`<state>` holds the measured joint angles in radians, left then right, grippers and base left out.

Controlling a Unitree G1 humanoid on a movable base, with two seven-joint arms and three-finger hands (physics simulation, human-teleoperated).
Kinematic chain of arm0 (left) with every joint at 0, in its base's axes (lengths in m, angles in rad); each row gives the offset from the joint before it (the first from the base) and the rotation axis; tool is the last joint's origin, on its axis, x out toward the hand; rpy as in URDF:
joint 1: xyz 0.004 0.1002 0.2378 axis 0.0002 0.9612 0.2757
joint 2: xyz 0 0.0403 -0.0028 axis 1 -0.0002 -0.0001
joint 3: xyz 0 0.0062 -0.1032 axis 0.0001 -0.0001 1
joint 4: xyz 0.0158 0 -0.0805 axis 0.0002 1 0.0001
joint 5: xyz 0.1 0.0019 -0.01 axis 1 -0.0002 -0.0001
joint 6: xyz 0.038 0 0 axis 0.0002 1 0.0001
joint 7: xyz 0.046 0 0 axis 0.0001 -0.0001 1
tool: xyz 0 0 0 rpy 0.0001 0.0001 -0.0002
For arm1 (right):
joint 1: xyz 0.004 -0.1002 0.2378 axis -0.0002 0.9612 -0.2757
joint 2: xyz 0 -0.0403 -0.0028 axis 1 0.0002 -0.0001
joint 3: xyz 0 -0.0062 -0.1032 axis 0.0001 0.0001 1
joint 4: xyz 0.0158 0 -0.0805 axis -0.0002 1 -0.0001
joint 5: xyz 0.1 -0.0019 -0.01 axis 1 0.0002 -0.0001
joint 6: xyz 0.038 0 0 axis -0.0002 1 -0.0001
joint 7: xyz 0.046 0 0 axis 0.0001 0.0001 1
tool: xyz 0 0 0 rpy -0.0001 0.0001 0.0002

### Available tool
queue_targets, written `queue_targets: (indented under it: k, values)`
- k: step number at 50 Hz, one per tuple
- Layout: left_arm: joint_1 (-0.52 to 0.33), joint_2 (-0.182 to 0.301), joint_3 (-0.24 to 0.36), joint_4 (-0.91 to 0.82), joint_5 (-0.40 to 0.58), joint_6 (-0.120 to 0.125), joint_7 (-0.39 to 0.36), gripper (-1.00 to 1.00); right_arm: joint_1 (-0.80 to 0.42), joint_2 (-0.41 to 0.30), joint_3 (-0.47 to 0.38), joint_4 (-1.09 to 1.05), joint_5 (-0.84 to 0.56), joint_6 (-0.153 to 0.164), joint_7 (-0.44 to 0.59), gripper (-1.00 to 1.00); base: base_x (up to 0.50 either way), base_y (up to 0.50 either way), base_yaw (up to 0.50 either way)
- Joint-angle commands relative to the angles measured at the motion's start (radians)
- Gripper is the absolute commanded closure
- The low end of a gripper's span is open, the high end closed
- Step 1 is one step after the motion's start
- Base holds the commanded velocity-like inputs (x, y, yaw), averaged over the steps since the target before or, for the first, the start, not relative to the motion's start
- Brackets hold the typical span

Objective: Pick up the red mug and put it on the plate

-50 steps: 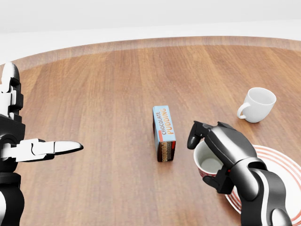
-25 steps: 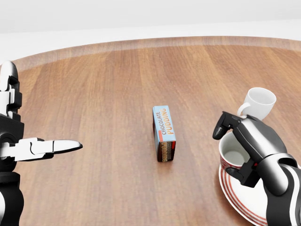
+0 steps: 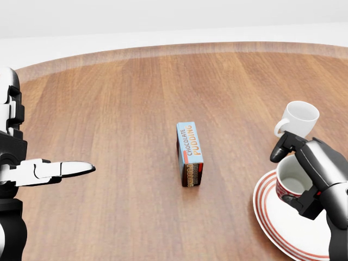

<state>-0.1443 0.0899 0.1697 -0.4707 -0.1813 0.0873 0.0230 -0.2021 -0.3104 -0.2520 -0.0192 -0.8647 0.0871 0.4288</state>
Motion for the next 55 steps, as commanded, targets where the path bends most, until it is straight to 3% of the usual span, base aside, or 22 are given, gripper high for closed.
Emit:
queue_targets:
  k: [1,19,36,50,55]
  values:
    - [0.004,-0.003,-0.003,-0.006,0.000,0.000,0.000,-1.00,0.012,-0.022,-0.015,0.079,0.124,0.000,-0.117,1.00,0.00,0.00,0.00]
    - [0.002,-0.001,0.000,-0.006,-0.002,0.000,0.000,-1.00,-0.040,-0.092,-0.016,0.397,0.207,0.000,-0.284,1.00,0.00,0.00,0.00]
    - [-0.002,0.003,0.006,-0.003,-0.006,0.000,0.002,-1.00,-0.136,-0.130,0.031,0.617,0.224,0.000,-0.390,1.00,0.00,0.00,0.00]
    - [0.001,0.000,0.001,-0.007,-0.004,0.000,0.003,-1.00,-0.246,-0.144,0.085,0.899,0.277,0.000,-0.546,1.00,0.00,0.00,0.00]
    - [0.003,0.000,0.003,-0.009,-0.004,0.000,0.001,-1.00,-0.273,-0.145,0.102,0.960,0.287,-0.025,-0.571,1.00,0.00,0.00,0.00]
